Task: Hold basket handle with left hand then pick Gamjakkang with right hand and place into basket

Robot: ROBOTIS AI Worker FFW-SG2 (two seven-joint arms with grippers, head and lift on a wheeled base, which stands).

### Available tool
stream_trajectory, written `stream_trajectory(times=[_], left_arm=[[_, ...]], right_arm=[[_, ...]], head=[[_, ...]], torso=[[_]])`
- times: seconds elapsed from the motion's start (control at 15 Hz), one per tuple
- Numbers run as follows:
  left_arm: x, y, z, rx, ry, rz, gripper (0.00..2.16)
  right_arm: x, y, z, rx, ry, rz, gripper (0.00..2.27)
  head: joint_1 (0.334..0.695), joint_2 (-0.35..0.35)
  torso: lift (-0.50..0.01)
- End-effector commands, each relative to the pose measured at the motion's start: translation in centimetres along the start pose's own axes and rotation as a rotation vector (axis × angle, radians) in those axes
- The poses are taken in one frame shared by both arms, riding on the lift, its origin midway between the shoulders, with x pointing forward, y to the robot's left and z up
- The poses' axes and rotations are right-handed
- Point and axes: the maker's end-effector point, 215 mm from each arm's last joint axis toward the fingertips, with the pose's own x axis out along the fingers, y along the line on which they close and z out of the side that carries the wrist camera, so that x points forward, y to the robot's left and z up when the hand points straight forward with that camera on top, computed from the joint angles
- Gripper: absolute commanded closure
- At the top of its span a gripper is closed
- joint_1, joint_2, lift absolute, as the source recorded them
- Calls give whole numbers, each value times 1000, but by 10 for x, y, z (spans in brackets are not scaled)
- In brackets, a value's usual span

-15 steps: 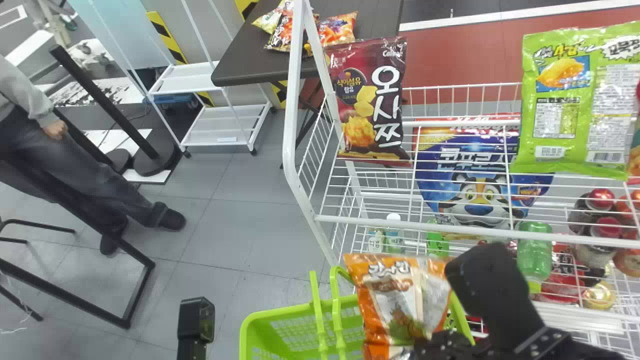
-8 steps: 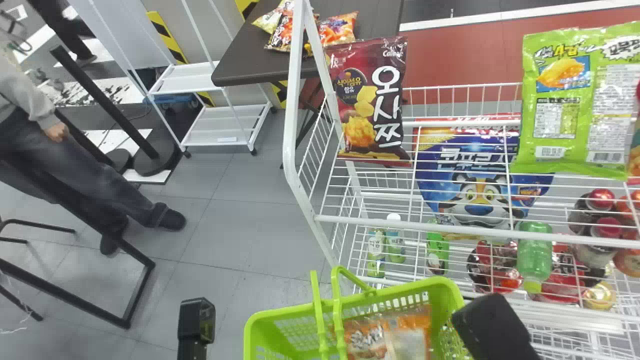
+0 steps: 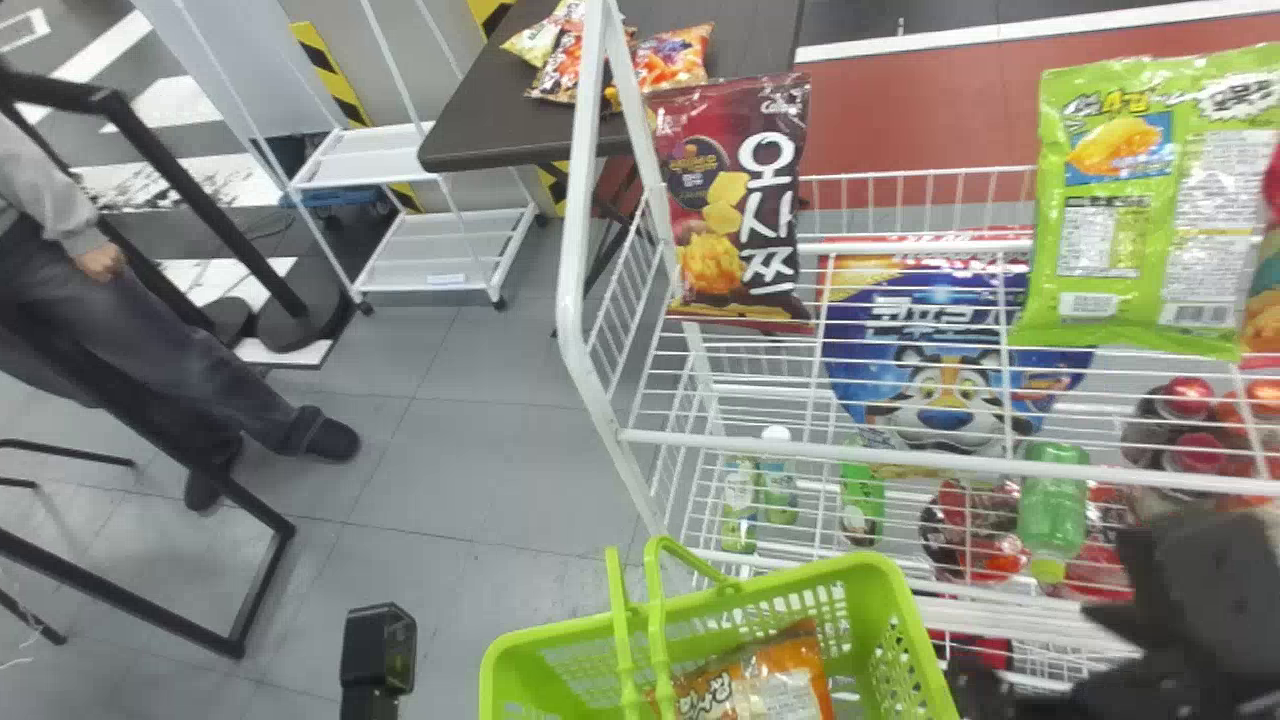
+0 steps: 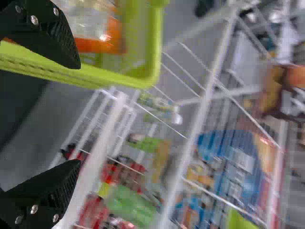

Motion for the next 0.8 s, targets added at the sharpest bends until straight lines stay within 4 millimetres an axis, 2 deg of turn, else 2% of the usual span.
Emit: stream_trajectory(times=[0.0,0.07,0.13,0.2,0.33,0.47,0.73], left_arm=[[0,1,0,-4,-2,0,2148],[0,1,0,-5,-1,-1,2148],[0,1,0,-5,-1,-1,2148],[0,1,0,-5,-1,-1,2148],[0,1,0,-5,-2,-2,2148],[0,1,0,-4,-2,-1,2148],[2,2,0,-8,-3,-1,2148]], right_arm=[[-7,-36,32,31,-129,-55,97],[-9,-51,46,35,-198,-81,97],[-11,-71,71,31,-326,-119,97],[-13,-83,81,26,-403,-141,110],[-20,-105,86,50,-533,-182,110],[-28,-113,79,62,-618,-203,110],[-38,-107,45,83,-678,-219,110]], head=[[695,239],[695,210],[695,182],[695,133],[695,89],[695,37],[695,-7]], torso=[[-18],[-18],[-18],[-18],[-18],[-18],[-18]])
